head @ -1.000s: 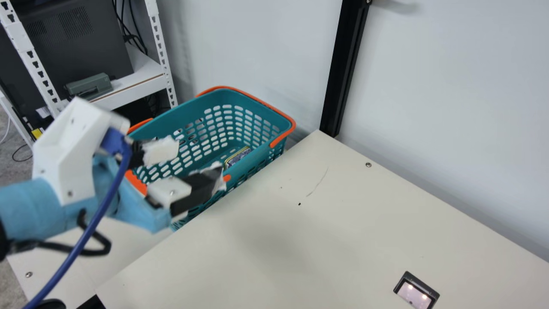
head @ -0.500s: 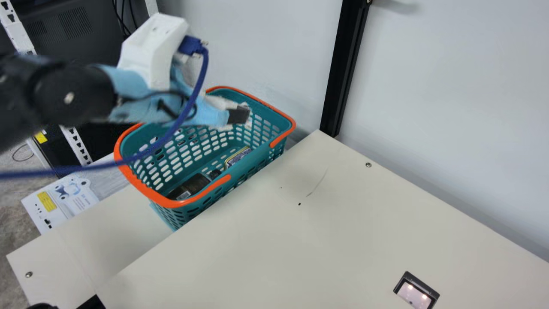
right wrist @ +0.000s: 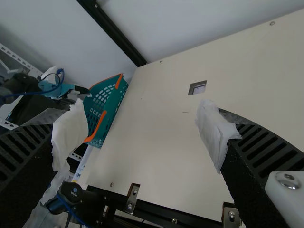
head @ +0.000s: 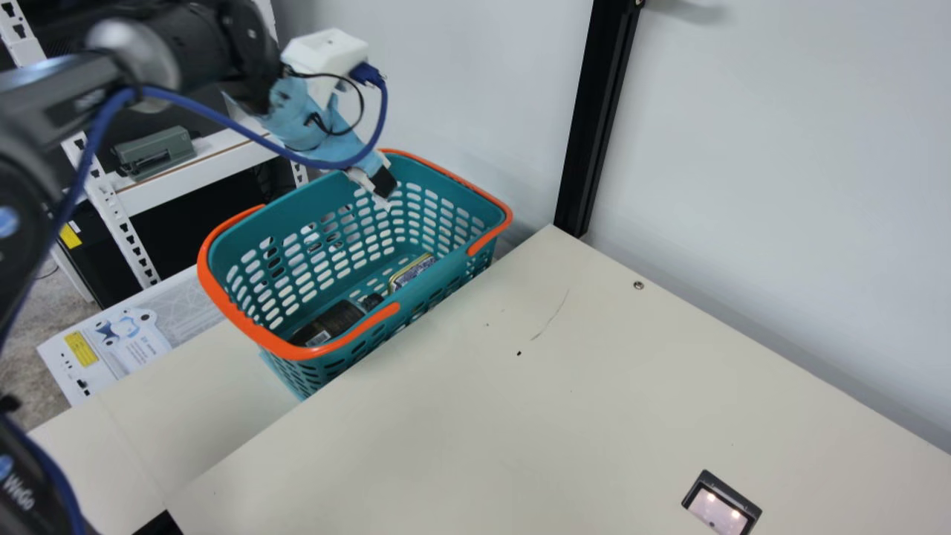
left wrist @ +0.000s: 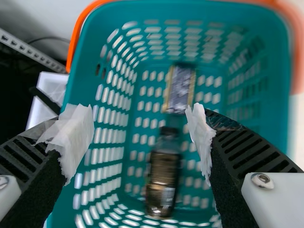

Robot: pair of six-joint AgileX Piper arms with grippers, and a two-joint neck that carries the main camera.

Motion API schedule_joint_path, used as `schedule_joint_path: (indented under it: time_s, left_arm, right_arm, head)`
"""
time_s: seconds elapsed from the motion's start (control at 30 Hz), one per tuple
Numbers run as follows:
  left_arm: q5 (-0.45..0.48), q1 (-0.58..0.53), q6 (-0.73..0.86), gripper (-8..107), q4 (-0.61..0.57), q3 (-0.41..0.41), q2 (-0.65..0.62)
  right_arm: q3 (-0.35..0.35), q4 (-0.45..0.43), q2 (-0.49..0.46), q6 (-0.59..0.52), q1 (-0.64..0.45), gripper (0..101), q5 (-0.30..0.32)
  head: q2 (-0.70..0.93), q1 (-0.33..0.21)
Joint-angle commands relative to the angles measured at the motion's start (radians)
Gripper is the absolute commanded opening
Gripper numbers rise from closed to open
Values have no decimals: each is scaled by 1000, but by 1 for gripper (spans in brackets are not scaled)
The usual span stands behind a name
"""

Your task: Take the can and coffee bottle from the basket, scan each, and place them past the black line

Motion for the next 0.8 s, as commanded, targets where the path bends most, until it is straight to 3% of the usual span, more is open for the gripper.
schedule_joint_path:
  time_s: [0.0, 0.33, 0.77]
  left_arm:
    - [9, -10, -8, 90, 72, -39, 97]
    - [5, -36, 27, 90, 95, -98, 267]
    - [-44, -59, 148, 90, -27, -176, 431]
  right_arm:
    - [0, 0, 0, 0, 0, 101, 0]
    - [0, 0, 0, 0, 0, 101, 0]
    - [0, 0, 0, 0, 0, 101, 0]
  head:
    - [23, -32]
    - [23, -32]
    - [23, -32]
